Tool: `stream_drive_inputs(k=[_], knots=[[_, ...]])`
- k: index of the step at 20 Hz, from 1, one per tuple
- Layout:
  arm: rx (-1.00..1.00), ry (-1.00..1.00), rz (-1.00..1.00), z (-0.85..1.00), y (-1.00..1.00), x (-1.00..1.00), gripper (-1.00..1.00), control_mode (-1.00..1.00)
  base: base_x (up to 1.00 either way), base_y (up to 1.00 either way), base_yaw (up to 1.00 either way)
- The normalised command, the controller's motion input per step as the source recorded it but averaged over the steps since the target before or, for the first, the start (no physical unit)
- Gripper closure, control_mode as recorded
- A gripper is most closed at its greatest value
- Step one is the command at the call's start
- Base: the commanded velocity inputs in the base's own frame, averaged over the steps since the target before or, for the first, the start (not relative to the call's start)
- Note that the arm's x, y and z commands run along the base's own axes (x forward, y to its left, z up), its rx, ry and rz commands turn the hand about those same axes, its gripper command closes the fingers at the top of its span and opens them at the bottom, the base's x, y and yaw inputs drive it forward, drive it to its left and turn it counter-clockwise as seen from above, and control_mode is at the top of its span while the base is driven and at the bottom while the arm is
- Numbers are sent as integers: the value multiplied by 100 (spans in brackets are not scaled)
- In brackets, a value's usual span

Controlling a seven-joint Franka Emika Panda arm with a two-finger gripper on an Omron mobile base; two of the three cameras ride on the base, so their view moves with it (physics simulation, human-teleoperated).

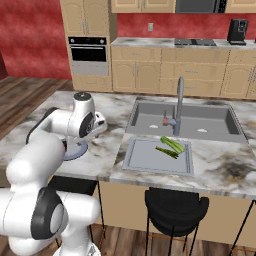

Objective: Create a steak meal by picking up the steak and asparagus from the tray and placing them on the plate. Leave the celery on the tray.

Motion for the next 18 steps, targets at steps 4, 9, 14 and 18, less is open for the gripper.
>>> stream_drive_inputs(k=[4,9,14,18], knots=[[-4,1,0,5,-100,11,-100,-100,0,0,0],[-5,5,0,0,-100,24,-100,-100,0,0,0],[-3,9,0,0,-100,43,-100,-100,0,0,0],[-1,12,0,-3,-96,48,-100,-100,0,0,0]])
